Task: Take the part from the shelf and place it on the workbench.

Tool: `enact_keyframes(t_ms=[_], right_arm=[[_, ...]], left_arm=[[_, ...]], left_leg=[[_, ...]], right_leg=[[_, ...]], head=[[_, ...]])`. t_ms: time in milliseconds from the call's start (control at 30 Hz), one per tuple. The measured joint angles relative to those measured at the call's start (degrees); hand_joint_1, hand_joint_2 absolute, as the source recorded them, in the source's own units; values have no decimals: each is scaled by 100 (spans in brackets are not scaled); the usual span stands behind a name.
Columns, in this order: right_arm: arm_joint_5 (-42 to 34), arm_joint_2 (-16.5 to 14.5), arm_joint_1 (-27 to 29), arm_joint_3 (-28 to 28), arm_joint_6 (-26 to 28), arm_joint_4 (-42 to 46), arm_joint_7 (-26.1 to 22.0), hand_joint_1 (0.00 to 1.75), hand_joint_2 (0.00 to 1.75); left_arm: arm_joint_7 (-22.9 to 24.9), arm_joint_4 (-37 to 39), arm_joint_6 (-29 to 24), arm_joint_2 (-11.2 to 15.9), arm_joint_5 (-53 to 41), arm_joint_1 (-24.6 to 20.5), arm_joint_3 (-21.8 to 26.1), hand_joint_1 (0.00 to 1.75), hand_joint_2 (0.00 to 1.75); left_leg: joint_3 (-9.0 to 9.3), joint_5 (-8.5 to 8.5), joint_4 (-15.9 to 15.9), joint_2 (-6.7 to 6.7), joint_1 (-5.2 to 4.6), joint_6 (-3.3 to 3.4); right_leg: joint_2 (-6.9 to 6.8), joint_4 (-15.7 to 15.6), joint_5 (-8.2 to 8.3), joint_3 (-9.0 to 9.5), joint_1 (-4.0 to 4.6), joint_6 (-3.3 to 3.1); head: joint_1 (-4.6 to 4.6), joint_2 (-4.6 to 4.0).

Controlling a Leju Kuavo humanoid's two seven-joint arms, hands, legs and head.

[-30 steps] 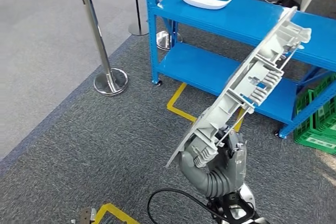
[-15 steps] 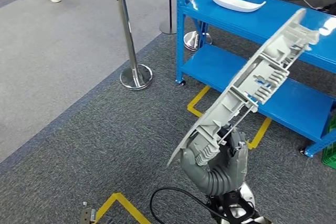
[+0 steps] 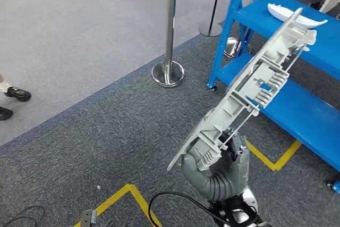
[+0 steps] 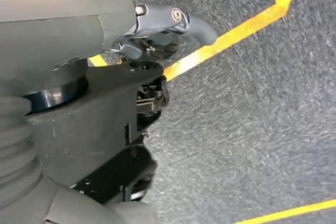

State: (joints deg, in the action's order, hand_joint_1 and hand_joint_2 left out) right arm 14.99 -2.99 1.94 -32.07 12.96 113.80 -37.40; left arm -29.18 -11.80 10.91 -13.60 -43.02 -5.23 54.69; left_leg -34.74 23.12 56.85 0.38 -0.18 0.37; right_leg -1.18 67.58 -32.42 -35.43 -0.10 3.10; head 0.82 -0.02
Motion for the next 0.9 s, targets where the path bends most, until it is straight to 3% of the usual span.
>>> enact_keyframes(t_ms=[67, 100, 133, 167, 233, 300, 367, 433, 500, 567, 600, 633, 667, 733, 800, 867, 900], right_arm=[[15, 3, 24, -1, 8, 5, -5, 175, 175], [21, 4, 32, -1, 12, 5, -6, 175, 175], [28, 5, 37, -1, 20, 5, -7, 175, 175], [38, 6, 38, -1, 30, 5, -8, 175, 175], [54, 6, 37, -1, 49, 6, -12, 175, 175], [60, 6, 39, 0, 64, 9, -15, 175, 175], [60, 6, 38, 0, 75, 11, -17, 175, 175], [58, 6, 32, 0, 79, 15, -16, 175, 175], [49, 6, 29, 3, 73, 19, -7, 175, 175], [34, 6, 23, 2, 60, 20, 13, 175, 175], [28, 6, 18, 0, 55, 20, 22, 175, 175], [24, 6, 14, -1, 50, 20, 28, 175, 175], [20, 6, 12, -1, 46, 20, 32, 175, 175], [16, 6, 7, -1, 42, 21, 36, 175, 175], [14, 6, 4, 1, 40, 22, 42, 175, 175], [13, 6, 1, -1, 37, 22, 51, 175, 175], [13, 6, -3, -2, 33, 22, 57, 175, 175]], left_arm=[[14, 0, -6, -4, -17, -8, -1, 0, 175], [38, 0, -21, -4, -31, -7, -1, 0, 175], [79, 0, -52, -4, -49, -6, -1, 0, 175], [139, 0, -102, -6, -75, -6, -1, 0, 175], [253, 0, -207, -13, -125, -9, -2, 0, 175], [313, 0, -266, -18, -149, -9, -4, 0, 175], [334, 0, -284, -21, -157, 1, -5, 0, 175], [396, 0, -321, -25, -158, 2, -6, 0, 175], [637, 0, -434, -33, -127, -18, -4, 0, 175], [888, 0, -536, -41, -100, -24, 1, 0, 175], [944, 0, -559, -44, -104, -21, 2, 0, 175], [955, 0, -577, -45, -115, -17, 2, 0, 175], [957, 0, -597, -46, -126, -16, 1, 0, 175], [960, 0, -651, -48, -137, -27, -1, 0, 175], [983, 0, -750, -53, -145, -48, -1, 0, 175], [1083, 0, -932, -57, -179, -56, -1, 0, 175], [1147, 0, -1027, -57, -198, -48, -1, 0, 175]], left_leg=[[-2, -3, 2, -164, -1, 16], [-1, -5, 4, -251, 2, 14], [3, -8, 5, -339, 8, 11], [10, -11, 7, -431, 17, 2], [2, -19, 23, -595, 28, -40], [-47, -46, 28, -720, 44, -117], [-94, -81, 12, -809, 72, -197], [-185, 18, 156, -605, 59, -253], [-464, 342, 727, -257, 37, -296], [-803, 641, 1426, -132, 41, -323], [-876, 667, 1587, -118, 41, -327], [-838, 591, 1538, -105, 41, -325], [-691, 437, 1291, -71, 40, -318], [-239, 133, 526, 182, 10, -288], [7, 44, 76, 373, -30, -212], [6, 56, 25, 283, -47, -122], [8, 51, 15, 213, -38, -86]], right_leg=[[97, 702, -244, -360, 2, 6], [108, 803, -214, -433, 1, 5], [122, 652, -66, -385, -3, 0], [172, 293, 161, -230, -14, -6], [456, -508, 507, 141, -61, -15], [657, -846, 581, 290, -80, -37], [568, -868, 598, 291, -65, -98], [416, -904, 624, 312, -69, -168], [242, -927, 627, 328, -60, -216], [67, -926, 616, 326, -45, -237], [-18, -926, 611, 326, -42, -239], [-99, -925, 604, 330, -40, -237], [-176, -925, 596, 340, -39, -230], [-309, -917, 562, 372, -20, -193], [-424, -914, 527, 400, 18, -142], [-543, -935, 506, 434, 33, -94], [-512, -918, 471, 442, 23, -63]], head=[[13, 0], [13, 0], [12, 0], [14, 0], [11, 0], [7, 0], [6, 0], [-22, 0], [-56, 0], [-62, 0], [-65, 0], [-65, 0], [-65, 0], [-69, 0], [-63, 0], [-55, 0], [-50, 0]])
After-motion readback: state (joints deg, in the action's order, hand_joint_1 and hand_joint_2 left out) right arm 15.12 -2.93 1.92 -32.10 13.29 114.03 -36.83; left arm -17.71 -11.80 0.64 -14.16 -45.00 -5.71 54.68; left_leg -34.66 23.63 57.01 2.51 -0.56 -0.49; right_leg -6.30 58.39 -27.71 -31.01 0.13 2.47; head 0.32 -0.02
